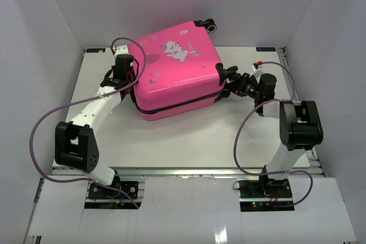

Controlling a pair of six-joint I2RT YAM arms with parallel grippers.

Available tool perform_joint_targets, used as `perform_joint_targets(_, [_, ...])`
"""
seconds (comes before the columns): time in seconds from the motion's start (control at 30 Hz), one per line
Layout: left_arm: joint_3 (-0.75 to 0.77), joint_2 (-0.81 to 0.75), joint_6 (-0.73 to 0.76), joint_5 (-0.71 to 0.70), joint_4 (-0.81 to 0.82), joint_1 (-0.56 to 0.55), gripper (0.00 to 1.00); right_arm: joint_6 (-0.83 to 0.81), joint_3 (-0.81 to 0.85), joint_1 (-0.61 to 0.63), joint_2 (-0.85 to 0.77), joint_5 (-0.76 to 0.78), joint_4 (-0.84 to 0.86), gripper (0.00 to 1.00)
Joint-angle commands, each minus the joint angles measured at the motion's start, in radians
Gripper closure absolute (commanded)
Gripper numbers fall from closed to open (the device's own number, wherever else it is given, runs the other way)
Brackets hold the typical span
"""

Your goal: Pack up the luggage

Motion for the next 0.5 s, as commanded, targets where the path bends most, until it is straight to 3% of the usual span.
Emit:
perform_joint_targets(0.0, [-0.002,0.029,0.004,0.066,-0.061,-0.005,1.0,0.028,0.106,-0.045,0.051,-0.009,0.109,0.92])
perform_joint_targets(0.47, [0.014,0.059,0.003,0.102,-0.056,0.048,1.0,0.201,0.251,-0.082,0.262,-0.163,0.374,0.92])
